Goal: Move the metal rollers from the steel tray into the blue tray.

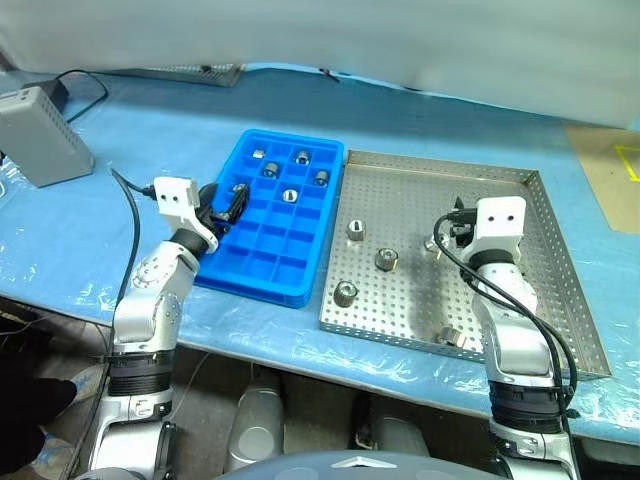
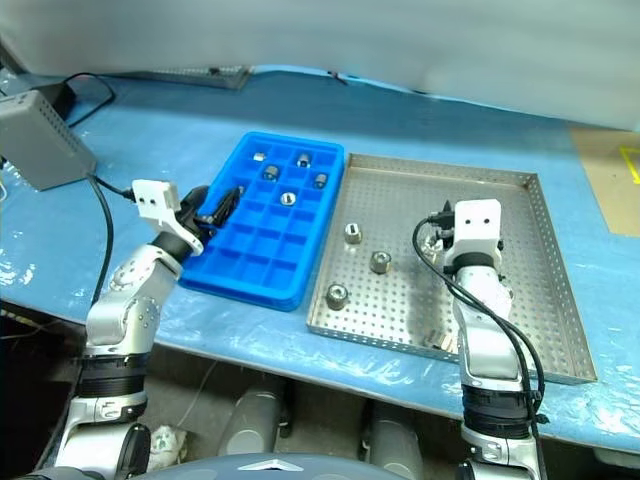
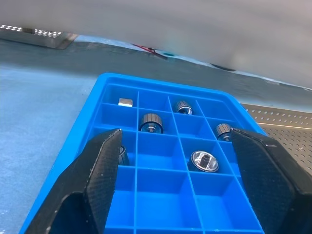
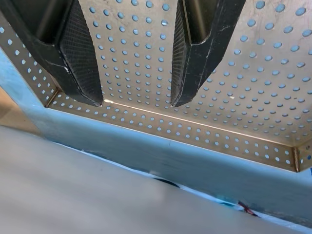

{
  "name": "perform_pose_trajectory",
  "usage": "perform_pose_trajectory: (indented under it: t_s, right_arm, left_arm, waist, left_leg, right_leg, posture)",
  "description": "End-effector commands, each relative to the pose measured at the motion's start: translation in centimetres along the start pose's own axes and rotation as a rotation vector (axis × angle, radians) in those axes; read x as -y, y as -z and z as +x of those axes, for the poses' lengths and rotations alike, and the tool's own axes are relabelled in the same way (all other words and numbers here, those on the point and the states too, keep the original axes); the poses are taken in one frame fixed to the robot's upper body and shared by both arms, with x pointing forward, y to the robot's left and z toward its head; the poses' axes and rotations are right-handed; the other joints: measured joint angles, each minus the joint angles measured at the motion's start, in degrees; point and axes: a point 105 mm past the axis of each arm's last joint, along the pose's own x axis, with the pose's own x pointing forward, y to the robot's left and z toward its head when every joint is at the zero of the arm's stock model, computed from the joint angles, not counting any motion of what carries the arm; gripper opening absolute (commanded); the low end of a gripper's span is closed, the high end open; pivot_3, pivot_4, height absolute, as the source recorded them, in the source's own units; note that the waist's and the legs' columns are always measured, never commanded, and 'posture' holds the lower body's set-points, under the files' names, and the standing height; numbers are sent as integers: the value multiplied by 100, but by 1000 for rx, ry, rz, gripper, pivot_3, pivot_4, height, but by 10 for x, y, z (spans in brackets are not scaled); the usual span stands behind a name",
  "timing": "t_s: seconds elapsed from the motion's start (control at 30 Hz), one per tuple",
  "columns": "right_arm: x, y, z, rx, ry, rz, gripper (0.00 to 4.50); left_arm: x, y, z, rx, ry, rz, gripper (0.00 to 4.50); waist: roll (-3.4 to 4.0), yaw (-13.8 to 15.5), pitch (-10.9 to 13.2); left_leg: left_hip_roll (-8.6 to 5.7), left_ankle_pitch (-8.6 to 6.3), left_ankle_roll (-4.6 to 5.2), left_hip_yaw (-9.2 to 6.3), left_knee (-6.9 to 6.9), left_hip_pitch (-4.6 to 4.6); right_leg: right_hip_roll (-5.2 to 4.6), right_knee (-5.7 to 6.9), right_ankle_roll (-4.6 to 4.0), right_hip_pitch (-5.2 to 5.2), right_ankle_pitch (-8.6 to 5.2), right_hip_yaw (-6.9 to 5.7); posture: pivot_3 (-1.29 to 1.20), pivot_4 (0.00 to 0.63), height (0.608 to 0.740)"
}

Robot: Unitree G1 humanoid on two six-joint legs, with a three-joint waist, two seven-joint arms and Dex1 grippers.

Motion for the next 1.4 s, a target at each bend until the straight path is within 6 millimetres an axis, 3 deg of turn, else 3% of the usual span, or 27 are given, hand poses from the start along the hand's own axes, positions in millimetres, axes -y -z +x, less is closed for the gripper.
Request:
perform_pose_trajectory:
  t_s: [0.03, 0.63, 0.8, 1.13, 1.2, 1.4]
  right_arm:
    - [4, -23, -4, 87, 15, -8, 2232]
    - [7, -26, -5, 91, 8, 0, 2232]
    - [5, -29, -6, 97, 8, 2, 2232]
    - [3, -67, -8, 180, -157, 44, 2232]
    - [-5, -74, -9, 190, -231, 45, 2232]
    - [-37, -68, -28, 122, -552, 48, 2232]
  left_arm:
    - [5, -11, 3, 56, 19, 37, 3743]
    - [16, -13, 8, 73, 44, 12, 3743]
    - [27, -17, 20, 82, 82, -12, 3743]
    - [99, -37, 52, 128, 387, -68, 3743]
    - [102, -40, 60, 132, 407, -73, 3743]
    - [150, -41, 82, 44, 718, 82, 3743]
  waist:
    - [0, -3, 0]
    - [0, -3, 0]
    - [0, 0, 0]
    - [0, -85, 0]
    - [0, -132, 0]
    - [-1, -149, 1]
  left_leg:
    - [1, 0, 0, 0, 0, 1]
    - [1, 0, 0, 0, 0, 1]
    - [1, 0, 0, 0, 0, 0]
    - [-1, 0, 2, 2, 3, -2]
    - [-1, -1, 3, 2, 2, -2]
    - [-3, -1, 6, 2, 8, -1]
  right_leg:
    - [0, 0, 0, 0, 0, 0]
    - [0, 0, 0, 0, 0, 0]
    - [0, 1, 0, 0, 0, 0]
    - [-1, 1, -2, 1, 2, 0]
    - [0, 1, -7, 1, 5, 0]
    - [-1, -1, 0, 5, 3, 0]
  posture:
    - [243, 150, 740]
    - [238, 150, 740]
    - [216, 150, 740]
    - [129, 150, 740]
    - [118, 150, 740]
    - [76, 150, 740]
